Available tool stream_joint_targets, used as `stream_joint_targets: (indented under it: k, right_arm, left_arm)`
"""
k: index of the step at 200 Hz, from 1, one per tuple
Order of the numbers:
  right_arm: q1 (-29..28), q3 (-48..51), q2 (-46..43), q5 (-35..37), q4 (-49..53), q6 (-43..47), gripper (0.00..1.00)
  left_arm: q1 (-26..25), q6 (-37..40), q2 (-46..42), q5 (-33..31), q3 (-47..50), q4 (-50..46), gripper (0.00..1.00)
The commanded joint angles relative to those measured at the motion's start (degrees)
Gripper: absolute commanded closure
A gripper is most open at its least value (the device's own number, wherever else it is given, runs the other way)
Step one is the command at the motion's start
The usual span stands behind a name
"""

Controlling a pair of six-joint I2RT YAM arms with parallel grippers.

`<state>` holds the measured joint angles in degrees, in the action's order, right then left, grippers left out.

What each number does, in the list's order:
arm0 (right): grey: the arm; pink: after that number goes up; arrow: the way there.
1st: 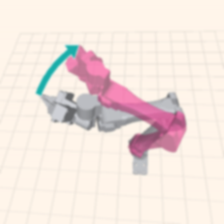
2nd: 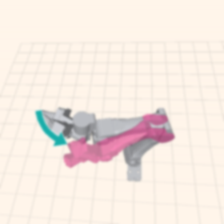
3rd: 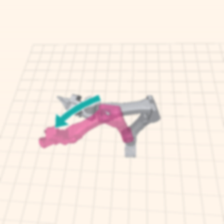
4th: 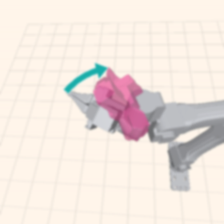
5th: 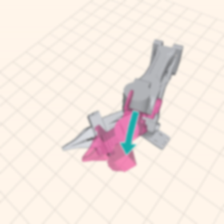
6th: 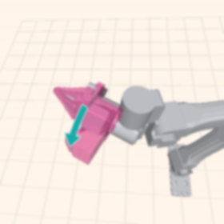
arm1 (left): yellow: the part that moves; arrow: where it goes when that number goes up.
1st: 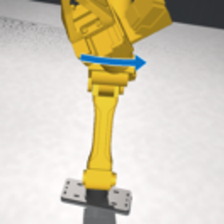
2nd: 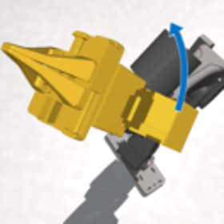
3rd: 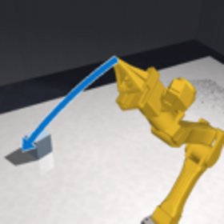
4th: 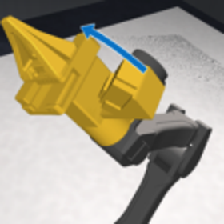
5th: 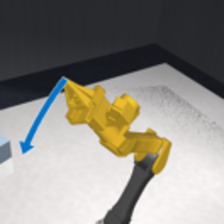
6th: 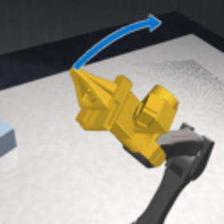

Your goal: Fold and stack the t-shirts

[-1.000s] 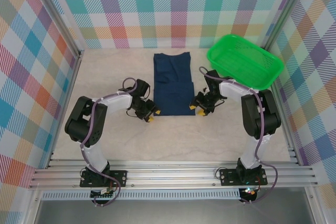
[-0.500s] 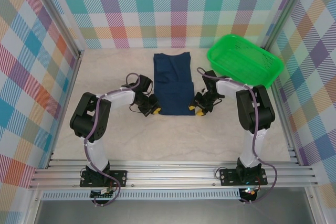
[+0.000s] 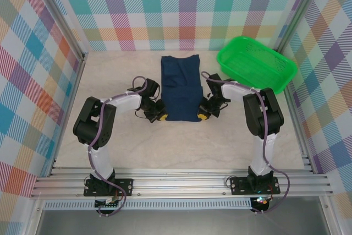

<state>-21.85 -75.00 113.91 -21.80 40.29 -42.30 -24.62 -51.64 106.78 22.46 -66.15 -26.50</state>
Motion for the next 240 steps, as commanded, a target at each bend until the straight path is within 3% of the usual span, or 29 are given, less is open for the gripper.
stream_joint_targets:
  k: [1, 61, 117, 148, 206, 240]
  right_arm:
    - [-0.72, 1.68, -4.85, 1.56, 3.4, 4.22, 1.0]
    - [-6.5, 14.17, -17.6, -4.31, 9.85, 10.37, 1.0]
    - [-12.69, 21.44, -32.38, -16.8, 17.6, 7.91, 1.0]
    - [-11.07, 18.05, -36.82, -17.29, 20.76, 5.77, 1.0]
    - [-3.4, 6.76, -33.14, -16.69, 21.88, 6.26, 1.0]
    - [0.46, 2.68, -30.08, -17.67, 21.06, 6.02, 1.0]
  left_arm:
    - [-1.22, 5.68, -5.08, -1.74, -0.09, -9.28, 1.0]
    - [-8.96, 8.29, -20.32, 0.67, 12.66, -17.23, 1.0]
    - [-17.15, 6.19, -37.22, 8.25, 17.45, -23.74, 1.0]
    - [-16.76, 2.48, -42.97, 2.15, 11.95, -25.22, 1.0]
    - [-13.83, -2.11, -38.92, -3.72, 5.01, -19.83, 1.0]
    - [-9.69, -3.53, -36.41, -3.8, 3.01, -18.33, 1.0]
